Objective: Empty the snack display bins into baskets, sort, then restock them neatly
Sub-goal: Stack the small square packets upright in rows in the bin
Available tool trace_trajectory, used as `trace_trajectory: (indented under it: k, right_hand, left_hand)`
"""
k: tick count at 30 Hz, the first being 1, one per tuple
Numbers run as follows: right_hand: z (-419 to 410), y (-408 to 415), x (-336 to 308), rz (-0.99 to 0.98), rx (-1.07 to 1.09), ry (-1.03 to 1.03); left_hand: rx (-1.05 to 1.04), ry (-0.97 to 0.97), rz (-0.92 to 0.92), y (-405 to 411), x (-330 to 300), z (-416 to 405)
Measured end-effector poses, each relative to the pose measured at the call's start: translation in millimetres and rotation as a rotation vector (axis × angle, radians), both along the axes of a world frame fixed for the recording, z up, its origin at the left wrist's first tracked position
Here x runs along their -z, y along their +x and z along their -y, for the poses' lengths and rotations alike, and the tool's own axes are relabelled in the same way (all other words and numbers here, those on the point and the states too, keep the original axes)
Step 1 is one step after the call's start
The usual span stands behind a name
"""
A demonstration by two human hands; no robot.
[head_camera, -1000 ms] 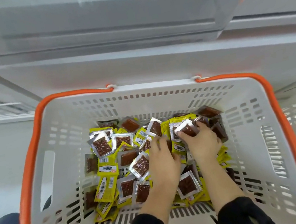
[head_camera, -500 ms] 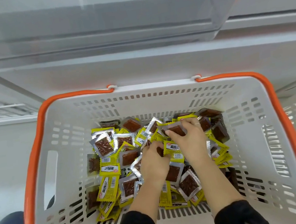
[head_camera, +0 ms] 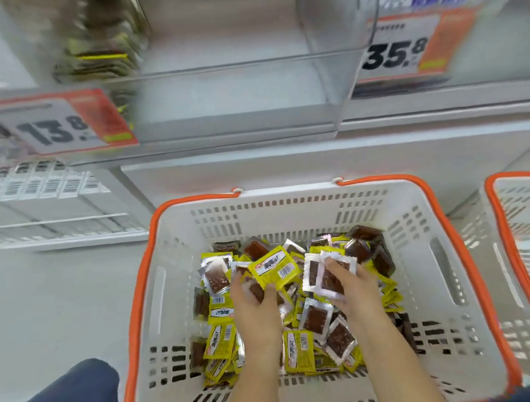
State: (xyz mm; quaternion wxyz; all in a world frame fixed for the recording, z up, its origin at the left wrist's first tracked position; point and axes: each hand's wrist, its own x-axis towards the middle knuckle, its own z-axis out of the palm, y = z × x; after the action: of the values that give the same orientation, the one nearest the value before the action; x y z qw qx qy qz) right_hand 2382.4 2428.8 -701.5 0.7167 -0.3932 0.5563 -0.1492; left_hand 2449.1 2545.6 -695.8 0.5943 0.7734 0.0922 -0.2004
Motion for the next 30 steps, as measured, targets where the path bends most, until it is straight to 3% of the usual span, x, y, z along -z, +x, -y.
trace_trajectory:
  k: [3,8,12,17,18,21,25,27,30]
  right_hand:
    - [-12,-19,-19,0.063,-0.078,0.039]
    - [-25,-29,-56,0.175,-0.114,0.085]
    - [-28,-39,-74,0.219,-0.150,0.078]
    - [-42,-47,-84,0.315,-0.153,0.268]
    - [-46,-48,-85,0.320,-0.154,0.261]
    - [-52,-48,-85,0.296,-0.111,0.221]
    - [-57,-44,-89,0.271,-0.093,0.136]
    - [-60,-42,-92,0.270,-0.088,0.098]
    - [-64,-38,-93,0.294,-0.031,0.094]
  left_hand:
    - [-0.023,0.033,0.168,-22,-28,-20]
    - [0.333,0.264,0.574,-41,-47,-33]
    - [0.434,0.238,0.814,-55,-50,-40]
    - [0.561,0.219,0.979,-61,-49,-41]
    - [0.578,0.197,0.944,-63,-49,-40]
    - [0.528,0.035,0.601,-67,-59,-40]
    - [0.355,-0.329,0.199,-64,-87,-41]
    - [0.271,-0.311,0.118,-56,-93,-42]
    - [0.285,-0.116,0.020,-44,-87,-45]
